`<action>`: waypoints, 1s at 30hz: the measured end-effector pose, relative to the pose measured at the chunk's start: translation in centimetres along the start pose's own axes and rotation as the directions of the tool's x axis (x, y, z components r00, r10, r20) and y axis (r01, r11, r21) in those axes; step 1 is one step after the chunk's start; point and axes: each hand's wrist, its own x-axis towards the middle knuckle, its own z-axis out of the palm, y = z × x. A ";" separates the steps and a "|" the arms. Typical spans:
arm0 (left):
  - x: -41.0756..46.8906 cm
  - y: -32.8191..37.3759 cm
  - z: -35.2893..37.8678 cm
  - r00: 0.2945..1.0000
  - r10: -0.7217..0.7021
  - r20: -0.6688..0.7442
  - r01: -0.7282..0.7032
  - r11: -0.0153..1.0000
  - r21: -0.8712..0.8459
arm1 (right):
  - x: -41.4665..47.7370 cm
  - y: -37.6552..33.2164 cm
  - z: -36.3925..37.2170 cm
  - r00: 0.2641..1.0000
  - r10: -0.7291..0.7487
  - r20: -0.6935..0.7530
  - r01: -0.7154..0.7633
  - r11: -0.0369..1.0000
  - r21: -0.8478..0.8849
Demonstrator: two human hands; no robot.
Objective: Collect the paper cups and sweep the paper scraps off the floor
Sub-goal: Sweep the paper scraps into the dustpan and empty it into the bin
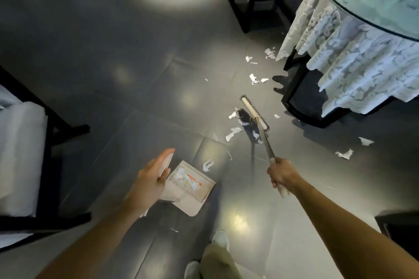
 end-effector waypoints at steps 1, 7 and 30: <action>0.6 0.2 0.1 1.000 0.014 -0.007 -0.014 1.000 0.014 | 1.5 -0.2 -0.8 1.000 0.005 -0.004 -0.005 1.000 -0.019; 4.1 0.1 -0.1 1.000 -0.008 0.000 0.008 0.999 0.049 | 8.0 0.0 -2.9 0.998 0.059 0.000 -0.059 0.993 -0.099; 12.5 2.9 1.6 0.995 0.063 -0.074 -0.070 0.993 -0.092 | -6.9 -2.3 -1.7 0.832 0.218 0.510 -0.233 0.972 -0.035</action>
